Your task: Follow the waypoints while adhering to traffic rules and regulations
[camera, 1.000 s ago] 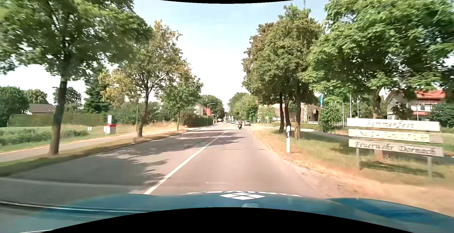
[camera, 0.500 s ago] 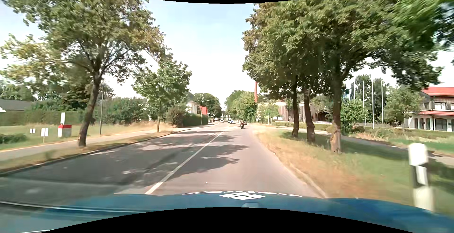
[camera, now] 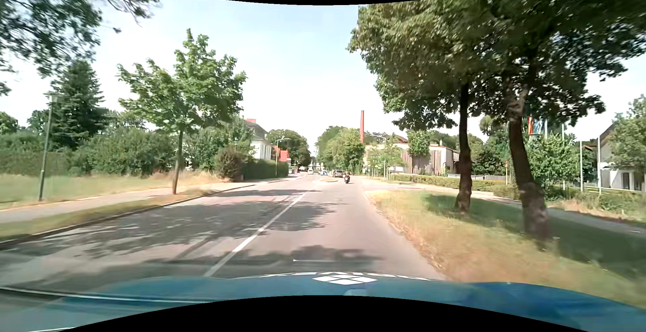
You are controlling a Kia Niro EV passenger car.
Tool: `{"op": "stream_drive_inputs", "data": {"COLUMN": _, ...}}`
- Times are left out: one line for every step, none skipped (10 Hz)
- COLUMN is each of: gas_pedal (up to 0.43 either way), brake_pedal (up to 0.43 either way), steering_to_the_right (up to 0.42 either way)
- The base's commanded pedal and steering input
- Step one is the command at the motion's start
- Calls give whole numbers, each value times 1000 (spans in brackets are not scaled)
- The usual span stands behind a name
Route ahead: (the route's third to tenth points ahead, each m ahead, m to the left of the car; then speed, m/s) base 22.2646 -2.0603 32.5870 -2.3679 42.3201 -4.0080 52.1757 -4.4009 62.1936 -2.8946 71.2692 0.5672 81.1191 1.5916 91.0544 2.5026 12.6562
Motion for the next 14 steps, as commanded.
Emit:
{"op": "stream_drive_inputs", "data": {"gas_pedal": 0, "brake_pedal": 0, "steering_to_the_right": 16}}
{"op": "stream_drive_inputs", "data": {"gas_pedal": 0, "brake_pedal": 0, "steering_to_the_right": 16}}
{"op": "stream_drive_inputs", "data": {"gas_pedal": 0, "brake_pedal": 0, "steering_to_the_right": 14}}
{"op": "stream_drive_inputs", "data": {"gas_pedal": 0, "brake_pedal": 0, "steering_to_the_right": 14}}
{"op": "stream_drive_inputs", "data": {"gas_pedal": 0, "brake_pedal": 0, "steering_to_the_right": 13}}
{"op": "stream_drive_inputs", "data": {"gas_pedal": 0, "brake_pedal": 0, "steering_to_the_right": 13}}
{"op": "stream_drive_inputs", "data": {"gas_pedal": 0, "brake_pedal": 0, "steering_to_the_right": 17}}
{"op": "stream_drive_inputs", "data": {"gas_pedal": 0, "brake_pedal": 0, "steering_to_the_right": 17}}
{"op": "stream_drive_inputs", "data": {"gas_pedal": 0, "brake_pedal": 0, "steering_to_the_right": 14}}
{"op": "stream_drive_inputs", "data": {"gas_pedal": 0, "brake_pedal": 0, "steering_to_the_right": 14}}
{"op": "stream_drive_inputs", "data": {"gas_pedal": 0, "brake_pedal": 0, "steering_to_the_right": 14}}
{"op": "stream_drive_inputs", "data": {"gas_pedal": 0, "brake_pedal": 0, "steering_to_the_right": 17}}
{"op": "stream_drive_inputs", "data": {"gas_pedal": 0, "brake_pedal": 0, "steering_to_the_right": 19}}
{"op": "stream_drive_inputs", "data": {"gas_pedal": 0, "brake_pedal": 0, "steering_to_the_right": 21}}
